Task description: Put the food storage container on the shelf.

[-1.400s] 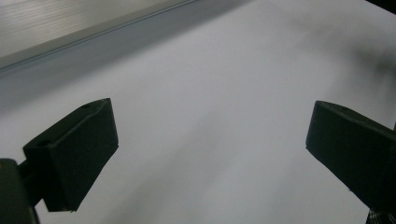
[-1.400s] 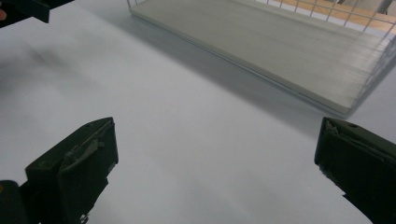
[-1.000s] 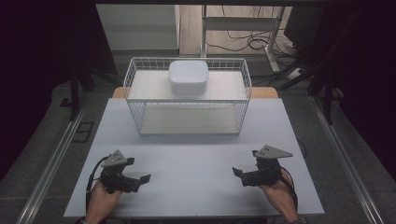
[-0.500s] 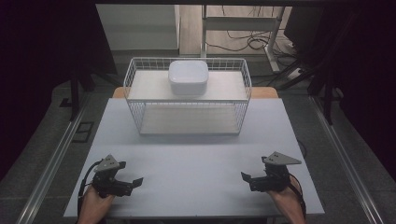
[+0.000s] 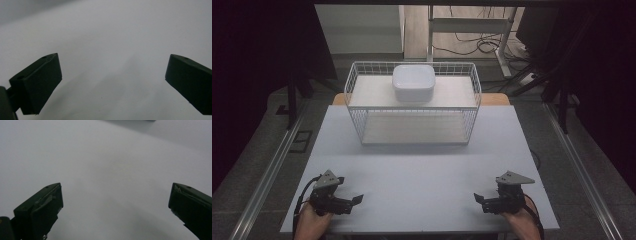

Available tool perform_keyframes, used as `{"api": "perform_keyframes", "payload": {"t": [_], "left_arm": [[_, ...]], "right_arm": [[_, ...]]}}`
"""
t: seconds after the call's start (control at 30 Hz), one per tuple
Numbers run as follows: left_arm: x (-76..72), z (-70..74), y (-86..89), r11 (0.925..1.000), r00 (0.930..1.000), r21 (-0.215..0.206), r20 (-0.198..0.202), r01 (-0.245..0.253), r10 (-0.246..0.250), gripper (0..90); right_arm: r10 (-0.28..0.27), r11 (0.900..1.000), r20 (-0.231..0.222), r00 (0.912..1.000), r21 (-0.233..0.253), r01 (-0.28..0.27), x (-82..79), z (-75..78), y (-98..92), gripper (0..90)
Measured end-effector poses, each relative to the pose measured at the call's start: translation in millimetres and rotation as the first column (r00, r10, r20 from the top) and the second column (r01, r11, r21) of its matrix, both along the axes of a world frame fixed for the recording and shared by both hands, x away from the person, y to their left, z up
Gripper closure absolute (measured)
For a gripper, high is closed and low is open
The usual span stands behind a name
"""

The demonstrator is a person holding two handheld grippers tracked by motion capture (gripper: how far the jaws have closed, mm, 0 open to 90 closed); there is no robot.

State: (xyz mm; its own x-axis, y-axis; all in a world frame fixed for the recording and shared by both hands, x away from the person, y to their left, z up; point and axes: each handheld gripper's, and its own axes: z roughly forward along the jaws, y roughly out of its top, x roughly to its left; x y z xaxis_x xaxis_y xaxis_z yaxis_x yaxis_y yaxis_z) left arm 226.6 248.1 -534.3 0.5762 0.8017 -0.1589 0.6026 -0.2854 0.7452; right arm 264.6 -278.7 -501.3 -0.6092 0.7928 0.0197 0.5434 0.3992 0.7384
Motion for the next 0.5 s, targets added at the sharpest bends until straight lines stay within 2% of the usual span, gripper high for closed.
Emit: {"api": "perform_keyframes", "payload": {"t": [0.27, 0.5], "left_arm": [[1.2, -9.4, -3.4, 0.9994, 0.9974, 0.03, -0.07, 0.015, -0.013, 0.0], [2.8, -10.2, -2.0, 0.9998, 0.9967, 0.018, -0.081, 0.004, -0.003, 0.0]], "right_arm": [[-0.014, 0.999, -0.058, 0.9982, -0.034, 0.012, -3.3, -9.2, -0.7, 0.0], [-0.006, 0.997, -0.134, 0.991, -0.079, -0.004, -1.6, -20.0, 0.5, 0.0]]}}
